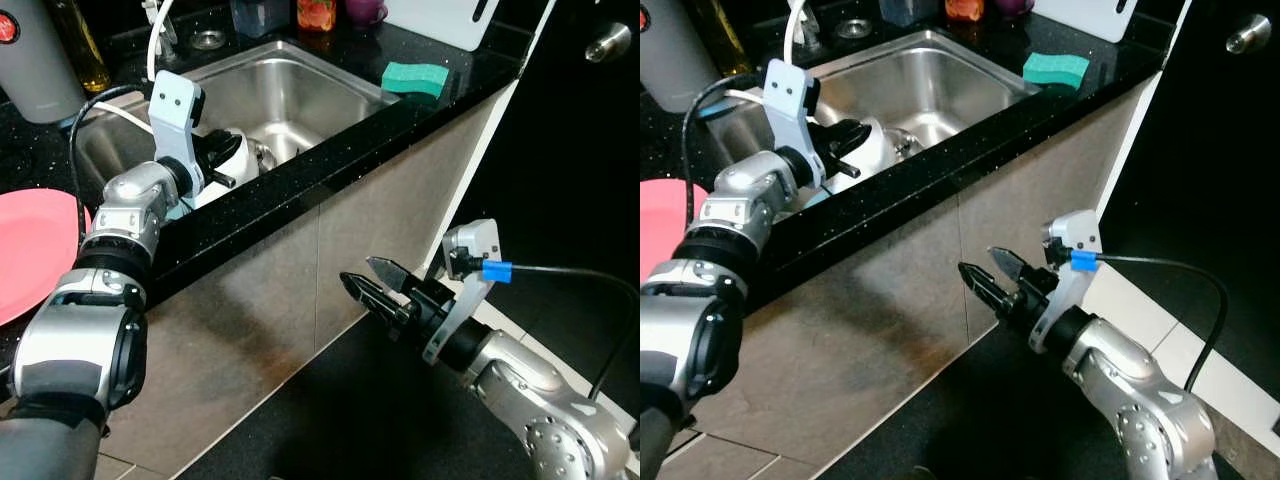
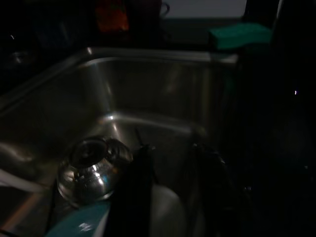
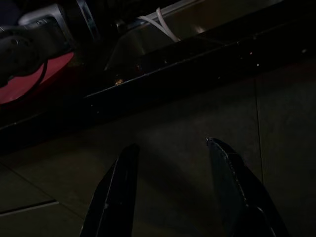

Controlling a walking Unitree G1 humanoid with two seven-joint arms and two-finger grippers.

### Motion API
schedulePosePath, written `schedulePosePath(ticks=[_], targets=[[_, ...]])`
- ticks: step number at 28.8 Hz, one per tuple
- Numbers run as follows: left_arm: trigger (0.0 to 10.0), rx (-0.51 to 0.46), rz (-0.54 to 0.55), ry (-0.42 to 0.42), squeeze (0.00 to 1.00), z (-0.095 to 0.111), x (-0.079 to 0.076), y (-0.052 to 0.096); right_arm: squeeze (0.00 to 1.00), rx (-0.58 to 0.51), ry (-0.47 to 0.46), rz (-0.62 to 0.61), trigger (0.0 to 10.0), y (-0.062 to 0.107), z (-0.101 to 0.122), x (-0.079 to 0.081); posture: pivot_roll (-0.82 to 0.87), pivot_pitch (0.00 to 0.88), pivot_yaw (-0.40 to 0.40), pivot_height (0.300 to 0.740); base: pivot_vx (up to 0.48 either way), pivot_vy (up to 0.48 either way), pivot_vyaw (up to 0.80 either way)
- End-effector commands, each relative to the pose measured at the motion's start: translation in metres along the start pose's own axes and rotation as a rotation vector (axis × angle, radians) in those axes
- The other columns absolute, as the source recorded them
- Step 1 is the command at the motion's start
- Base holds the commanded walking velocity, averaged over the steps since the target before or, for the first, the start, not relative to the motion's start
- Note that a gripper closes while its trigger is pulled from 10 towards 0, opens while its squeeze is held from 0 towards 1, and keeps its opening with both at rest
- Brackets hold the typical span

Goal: Kitchen organization

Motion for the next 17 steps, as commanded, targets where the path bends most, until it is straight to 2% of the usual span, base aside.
schedulePosePath(ticks=[1, 5, 6, 7, 8, 9, 11, 13, 16, 17], targets=[[10.0, -0.009, 0.041, -0.023, 1.0, 0.006, 0.013, 0.004, 0.0, 0.004, -0.008, 0.005, 10.0, 0.001, 0.001, 0.002, -0.13, 0.141, 0.048, 0.74, 0.0, 0.0, 0.0], [10.0, -0.045, 0.07, -0.081, 1.0, 0.018, 0.019, 0.004, 0.0, 0.002, -0.009, 0.003, 10.0, -0.002, 0.001, 0.001, -0.12, 0.125, 0.056, 0.74, 0.0, 0.0, 0.0], [10.0, -0.123, 0.112, -0.177, 1.0, 0.039, 0.026, 0.005, 0.0, -0.006, -0.009, 0.0, 10.0, -0.004, 0.001, 0.0, -0.11, 0.108, 0.06, 0.74, 0.0, 0.0, 0.0], [10.0, -0.149, 0.124, -0.202, 1.0, 0.045, 0.027, 0.005, 0.0, -0.007, -0.009, -0.001, 10.0, -0.005, 0.001, -0.001, -0.11, 0.108, 0.06, 0.74, 0.0, 0.0, 0.0], [10.0, -0.179, 0.138, -0.259, 0.76, 0.053, 0.028, 0.007, 0.0, -0.01, -0.01, -0.002, 10.0, -0.006, 0.0, -0.001, -0.1, 0.099, 0.061, 0.74, 0.0, 0.0, 0.0], [10.0, -0.206, 0.159, -0.336, 0.0, 0.06, 0.029, 0.011, 0.0, -0.012, -0.011, -0.001, 10.0, -0.007, 0.0, -0.002, -0.09, 0.091, 0.06, 0.74, 0.0, 0.0, 0.0], [10.0, -0.233, 0.18, -0.419, 0.0, 0.068, 0.029, 0.015, 0.0, -0.014, -0.012, 0.0, 10.0, -0.009, -0.001, -0.003, -0.09, 0.088, 0.059, 0.74, 0.0, 0.0, 0.0], [10.0, -0.24, 0.235, -0.517, 0.0, 0.071, 0.029, 0.026, 0.0, -0.012, -0.009, 0.007, 10.0, -0.012, -0.002, -0.004, -0.05, 0.067, 0.05, 0.74, 0.0, 0.0, 0.0], [10.0, -0.233, 0.291, -0.588, 0.0, 0.071, 0.029, 0.038, 0.0, -0.008, -0.008, 0.02, 10.0, -0.016, -0.004, -0.004, -0.03, 0.05, 0.045, 0.74, 0.0, 0.0, 0.17], [10.0, -0.233, 0.291, -0.588, 0.0, 0.071, 0.029, 0.038, 0.0, -0.008, -0.008, 0.02, 10.0, -0.016, -0.004, -0.004, -0.03, 0.05, 0.045, 0.74, 0.0, 0.0, 0.5]])
Point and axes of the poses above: a point about 5 cm out from each wrist's last joint towards the gripper, its own y axis pointing back from the gripper into the wrist, its own z axis along the axis of the wrist's last joint, x = y × z, the point moved 1 cm from there along -y, pointing out of the wrist towards the gripper, and after that the axes turned 13 degrees about -y, right-handed, at the moved point
